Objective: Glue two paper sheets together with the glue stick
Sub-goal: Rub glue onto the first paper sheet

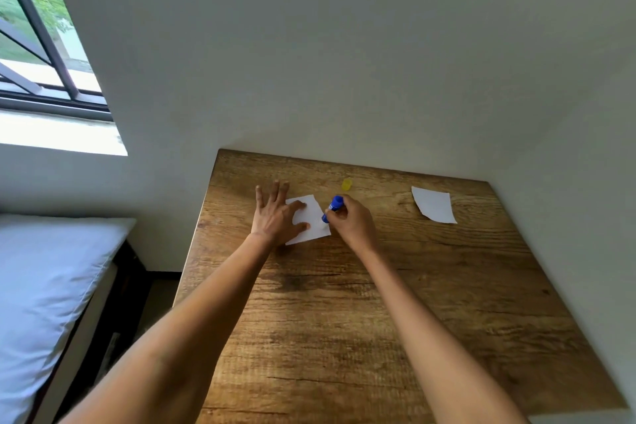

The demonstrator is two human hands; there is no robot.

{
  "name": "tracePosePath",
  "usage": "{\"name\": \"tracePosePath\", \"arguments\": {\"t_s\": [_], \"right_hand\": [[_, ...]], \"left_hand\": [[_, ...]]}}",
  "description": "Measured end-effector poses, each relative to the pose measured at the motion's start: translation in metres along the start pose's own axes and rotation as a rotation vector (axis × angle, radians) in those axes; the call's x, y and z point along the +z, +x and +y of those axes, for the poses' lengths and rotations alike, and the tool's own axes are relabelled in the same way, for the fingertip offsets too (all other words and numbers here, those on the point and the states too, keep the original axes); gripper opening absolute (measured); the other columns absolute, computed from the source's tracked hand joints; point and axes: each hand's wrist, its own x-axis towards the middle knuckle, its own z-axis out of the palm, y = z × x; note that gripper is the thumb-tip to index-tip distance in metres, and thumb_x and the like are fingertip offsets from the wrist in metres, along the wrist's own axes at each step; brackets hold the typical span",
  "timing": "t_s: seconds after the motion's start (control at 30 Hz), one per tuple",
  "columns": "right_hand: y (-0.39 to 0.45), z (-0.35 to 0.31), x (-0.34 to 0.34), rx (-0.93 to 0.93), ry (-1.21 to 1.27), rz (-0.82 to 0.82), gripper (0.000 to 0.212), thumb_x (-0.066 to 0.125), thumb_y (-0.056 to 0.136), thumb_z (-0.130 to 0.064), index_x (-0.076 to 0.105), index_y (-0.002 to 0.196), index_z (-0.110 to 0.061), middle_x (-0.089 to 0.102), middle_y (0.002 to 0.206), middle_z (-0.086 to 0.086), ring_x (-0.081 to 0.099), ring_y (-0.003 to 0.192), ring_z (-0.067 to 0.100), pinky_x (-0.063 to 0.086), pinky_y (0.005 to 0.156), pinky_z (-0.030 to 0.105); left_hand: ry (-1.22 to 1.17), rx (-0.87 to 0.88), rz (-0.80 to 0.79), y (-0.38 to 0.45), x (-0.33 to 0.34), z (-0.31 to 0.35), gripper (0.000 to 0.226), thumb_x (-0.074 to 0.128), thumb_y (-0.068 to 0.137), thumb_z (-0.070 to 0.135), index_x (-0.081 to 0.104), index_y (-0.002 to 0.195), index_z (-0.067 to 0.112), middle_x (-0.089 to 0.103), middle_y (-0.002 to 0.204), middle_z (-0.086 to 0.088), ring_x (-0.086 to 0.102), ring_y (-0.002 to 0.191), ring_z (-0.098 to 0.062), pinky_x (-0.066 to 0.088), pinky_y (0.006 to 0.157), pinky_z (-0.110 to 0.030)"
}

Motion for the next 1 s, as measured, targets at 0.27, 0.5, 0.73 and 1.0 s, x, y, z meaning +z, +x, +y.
{"name": "tracePosePath", "arguments": {"t_s": [0.27,0.5,0.73,1.0], "right_hand": [[-0.018,-0.005,-0.013,0.073,0.212,0.202,0.007,0.063,0.085,-0.021,0.059,0.088,-0.016,0.057,0.076,-0.006,0.053,0.068,0.01,0.038,0.059,0.019],[-0.013,-0.002,-0.024,0.121,0.231,0.251,0.015,0.061,0.087,-0.021,0.06,0.095,-0.008,0.06,0.081,0.003,0.054,0.071,0.014,0.04,0.06,0.022],[-0.005,0.002,-0.027,0.115,0.191,0.239,0.014,0.06,0.088,-0.021,0.059,0.095,-0.009,0.06,0.082,0.001,0.053,0.069,0.011,0.038,0.056,0.016],[0.01,0.011,-0.026,0.107,0.125,0.219,0.022,0.061,0.087,-0.024,0.06,0.105,-0.011,0.064,0.094,0.003,0.058,0.084,0.016,0.043,0.072,0.027]], "left_hand": [[-0.051,-0.094,-0.025,-0.016,0.003,0.029,0.059,0.035,0.096,0.043,0.022,0.142,0.009,-0.001,0.157,-0.016,-0.009,0.144,-0.032,-0.013,0.111,-0.057],[-0.001,0.463,-0.005,-0.007,-0.027,0.016,0.047,0.051,0.089,0.007,0.042,0.134,0.015,0.039,0.146,-0.007,0.032,0.137,-0.022,0.015,0.116,-0.04],[0.129,0.424,-0.264,-0.006,-0.022,0.02,0.06,0.048,0.093,0.033,0.024,0.144,0.014,0.025,0.154,-0.009,0.026,0.14,-0.025,0.02,0.116,-0.043],[0.113,0.128,-0.061,-0.005,0.0,0.046,0.058,0.047,0.089,0.048,0.035,0.134,0.014,0.036,0.142,-0.013,0.033,0.131,-0.03,0.029,0.108,-0.049]]}}
